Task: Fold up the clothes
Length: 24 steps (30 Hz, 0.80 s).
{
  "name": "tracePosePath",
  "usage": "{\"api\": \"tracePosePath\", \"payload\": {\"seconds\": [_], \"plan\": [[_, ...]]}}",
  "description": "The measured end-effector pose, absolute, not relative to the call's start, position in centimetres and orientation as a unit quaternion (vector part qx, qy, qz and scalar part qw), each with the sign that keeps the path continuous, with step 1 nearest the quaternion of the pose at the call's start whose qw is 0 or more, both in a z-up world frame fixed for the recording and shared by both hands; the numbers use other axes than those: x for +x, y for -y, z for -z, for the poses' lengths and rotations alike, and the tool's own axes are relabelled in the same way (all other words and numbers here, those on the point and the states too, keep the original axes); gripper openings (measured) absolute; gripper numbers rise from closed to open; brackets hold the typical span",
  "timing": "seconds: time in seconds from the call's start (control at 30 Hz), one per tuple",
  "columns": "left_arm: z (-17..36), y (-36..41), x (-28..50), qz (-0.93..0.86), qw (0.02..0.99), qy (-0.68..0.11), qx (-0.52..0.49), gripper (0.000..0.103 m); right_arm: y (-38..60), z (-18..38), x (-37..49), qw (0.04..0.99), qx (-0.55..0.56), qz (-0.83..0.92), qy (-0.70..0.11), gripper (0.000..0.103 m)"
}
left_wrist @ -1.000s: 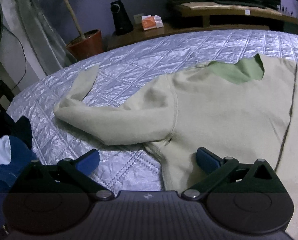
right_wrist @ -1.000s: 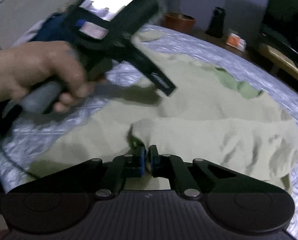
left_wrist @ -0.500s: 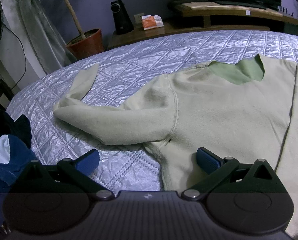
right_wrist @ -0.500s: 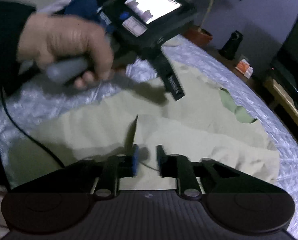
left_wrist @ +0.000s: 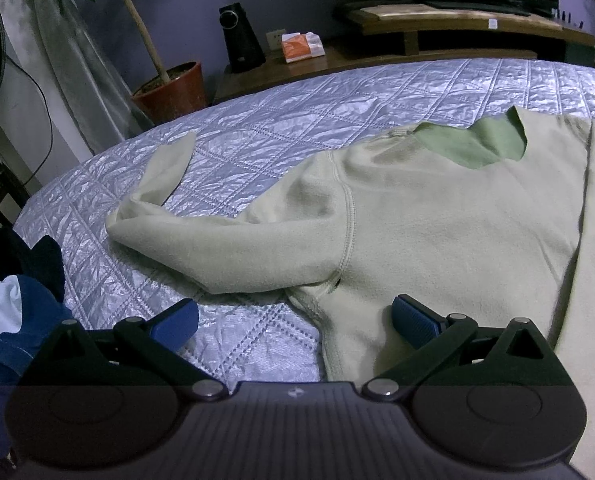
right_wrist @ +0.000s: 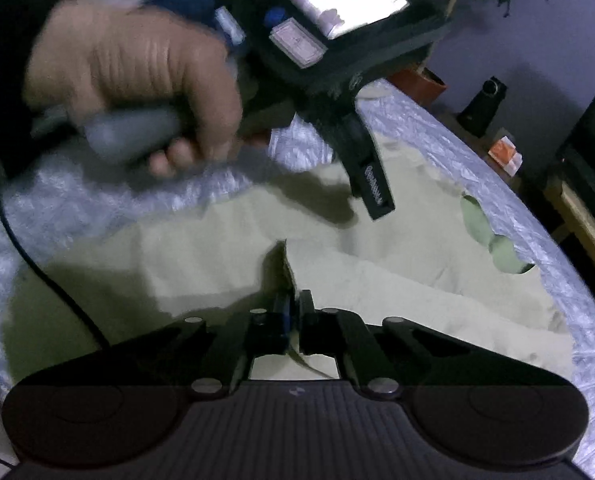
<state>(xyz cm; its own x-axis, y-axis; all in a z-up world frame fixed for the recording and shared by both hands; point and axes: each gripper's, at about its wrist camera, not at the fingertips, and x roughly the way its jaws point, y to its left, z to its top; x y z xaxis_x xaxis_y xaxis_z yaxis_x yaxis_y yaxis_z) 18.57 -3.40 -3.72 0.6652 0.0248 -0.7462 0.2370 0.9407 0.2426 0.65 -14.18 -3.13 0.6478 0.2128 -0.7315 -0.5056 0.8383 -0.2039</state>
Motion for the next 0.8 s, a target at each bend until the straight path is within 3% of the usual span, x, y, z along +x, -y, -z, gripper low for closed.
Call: {"api": "tracePosePath", "payload": {"seconds": [0.2,0.33,0.43,0.5,0.57,0.8], "plan": [[3.7,3.5,18.5,0.056,0.898,-0.404,0.164,0.103,14.4,0.0,-0.9,0.900,-0.142,-0.240,-0.336,0.003],[3.6,3.6,18.3,0.055,0.899,-0.401,0.167,0.103,14.1,1.6,-0.4,0.874,-0.148,-0.245,-0.392,0.008],[2.8,3.3,18.2,0.056,0.908,-0.388,0.150,0.099,17.8,0.9,-0.5,0.902,-0.091,-0.182,-0.381,0.011],[1.9,3.1,18.0,0.064,0.917,-0.371,0.129,0.098,21.5,0.4,0.0,0.920,-0.042,-0.104,-0.374,0.031],[0.7,3.4,17.2,0.091,0.925,-0.351,0.110,0.098,26.0,0.3,0.7,0.931,0.013,-0.034,-0.364,0.041],[-0.1,7.3,12.7,0.284,0.891,-0.327,0.136,0.099,39.7,0.8,5.1,0.925,0.156,0.068,-0.341,0.043]]}}
